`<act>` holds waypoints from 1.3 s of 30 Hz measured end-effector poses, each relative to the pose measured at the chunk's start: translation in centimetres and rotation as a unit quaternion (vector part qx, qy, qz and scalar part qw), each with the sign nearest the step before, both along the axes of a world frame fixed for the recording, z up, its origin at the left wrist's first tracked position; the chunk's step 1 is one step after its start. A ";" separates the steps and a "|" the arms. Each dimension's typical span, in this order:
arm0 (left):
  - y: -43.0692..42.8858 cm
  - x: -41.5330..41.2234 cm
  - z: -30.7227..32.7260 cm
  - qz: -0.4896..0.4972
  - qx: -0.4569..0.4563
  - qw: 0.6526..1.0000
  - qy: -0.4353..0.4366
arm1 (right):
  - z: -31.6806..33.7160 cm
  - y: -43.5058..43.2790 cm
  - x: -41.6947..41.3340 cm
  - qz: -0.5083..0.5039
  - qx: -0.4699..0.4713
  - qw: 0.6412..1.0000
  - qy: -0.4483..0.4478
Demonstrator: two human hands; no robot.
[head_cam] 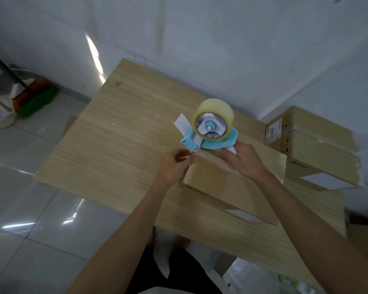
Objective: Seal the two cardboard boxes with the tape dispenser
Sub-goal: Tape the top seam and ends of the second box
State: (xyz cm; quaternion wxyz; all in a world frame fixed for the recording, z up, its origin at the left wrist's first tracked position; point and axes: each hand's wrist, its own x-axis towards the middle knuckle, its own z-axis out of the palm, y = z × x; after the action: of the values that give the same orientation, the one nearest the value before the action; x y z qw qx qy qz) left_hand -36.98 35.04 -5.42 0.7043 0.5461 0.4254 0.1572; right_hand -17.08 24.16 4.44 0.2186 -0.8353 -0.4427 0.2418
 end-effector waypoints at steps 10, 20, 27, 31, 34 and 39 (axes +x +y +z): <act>-5.0 -1.0 1.4 0.018 0.039 0.998 0.038 | 1.0 1.4 0.5 0.120 -0.035 0.985 -0.115; -5.0 -0.7 1.8 -0.006 0.103 0.990 0.101 | 2.1 2.5 1.2 0.184 -0.065 0.965 -0.175; -5.3 0.1 1.9 0.005 0.097 0.988 0.123 | 1.2 0.4 1.9 0.161 -0.035 0.971 -0.171; -5.5 0.2 2.1 0.022 0.108 0.985 0.134 | 0.9 -0.7 2.0 0.155 -0.028 0.971 -0.179; -5.6 0.3 2.3 0.030 0.098 0.985 0.142 | 0.6 -1.6 2.1 0.150 -0.014 0.973 -0.175; -5.3 0.3 2.2 0.056 0.094 0.982 0.155 | 0.3 -5.8 5.1 0.133 0.010 0.975 -0.179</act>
State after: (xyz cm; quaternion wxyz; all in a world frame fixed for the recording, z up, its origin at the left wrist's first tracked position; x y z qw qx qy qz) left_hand -36.72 29.79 -3.23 0.5650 0.6029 0.5431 0.1494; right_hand -11.98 18.33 4.69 0.1100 -0.7963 -0.5844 0.1107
